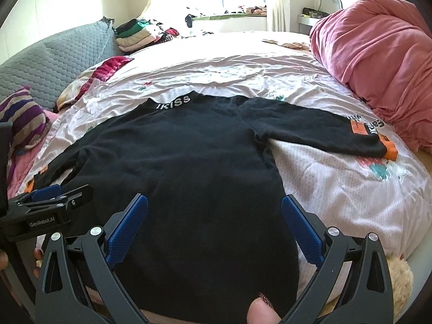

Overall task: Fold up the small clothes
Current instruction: 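Move the right tool toward the orange cuff of the nearest sleeve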

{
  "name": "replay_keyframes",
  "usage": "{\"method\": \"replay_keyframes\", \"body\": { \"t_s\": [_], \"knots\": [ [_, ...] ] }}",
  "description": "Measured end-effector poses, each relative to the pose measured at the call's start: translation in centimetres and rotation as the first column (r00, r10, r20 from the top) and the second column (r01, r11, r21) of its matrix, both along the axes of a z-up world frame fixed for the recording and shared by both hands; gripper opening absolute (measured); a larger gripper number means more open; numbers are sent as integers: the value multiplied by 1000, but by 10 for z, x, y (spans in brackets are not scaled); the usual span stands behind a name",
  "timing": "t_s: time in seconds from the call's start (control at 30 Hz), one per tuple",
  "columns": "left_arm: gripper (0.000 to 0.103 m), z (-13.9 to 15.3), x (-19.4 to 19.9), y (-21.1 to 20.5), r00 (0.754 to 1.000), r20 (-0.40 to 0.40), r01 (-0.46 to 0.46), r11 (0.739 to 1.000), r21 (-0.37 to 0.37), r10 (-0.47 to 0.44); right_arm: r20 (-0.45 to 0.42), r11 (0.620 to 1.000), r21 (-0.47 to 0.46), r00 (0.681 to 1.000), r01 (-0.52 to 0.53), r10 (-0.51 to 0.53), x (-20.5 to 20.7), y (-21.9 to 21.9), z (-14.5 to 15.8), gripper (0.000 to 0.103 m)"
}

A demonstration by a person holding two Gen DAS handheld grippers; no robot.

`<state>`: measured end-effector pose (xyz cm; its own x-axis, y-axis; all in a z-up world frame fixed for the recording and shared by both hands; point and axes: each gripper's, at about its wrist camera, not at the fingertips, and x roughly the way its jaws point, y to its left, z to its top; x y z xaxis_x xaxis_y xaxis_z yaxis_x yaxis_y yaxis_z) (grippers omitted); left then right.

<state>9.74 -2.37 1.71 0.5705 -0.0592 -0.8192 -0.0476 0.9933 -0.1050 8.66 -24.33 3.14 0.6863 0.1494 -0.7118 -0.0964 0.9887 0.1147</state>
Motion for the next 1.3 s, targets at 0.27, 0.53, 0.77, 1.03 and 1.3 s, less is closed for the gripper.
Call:
{"method": "replay_keyframes", "body": {
  "t_s": [0.27,0.53,0.77,1.03,1.3],
  "knots": [
    [95,5,20,-2,1000,1,2,1000,4,-2,2,1000,-2,1000,12,-12,15,-3,1,99],
    [95,17,40,-2,1000,19,-3,1000,9,3,28,1000,12,999,27,-27,32,-9,13,99],
    [95,27,62,-14,999,28,17,1000,20,-17,41,998,22,998,51,-52,53,-16,20,99],
    [95,27,88,-23,999,24,42,999,29,-43,40,997,27,996,76,-77,82,-27,23,99],
    [95,20,113,-32,997,14,70,997,38,-71,51,992,47,991,119,-121,108,-40,28,99]
  ]
}}
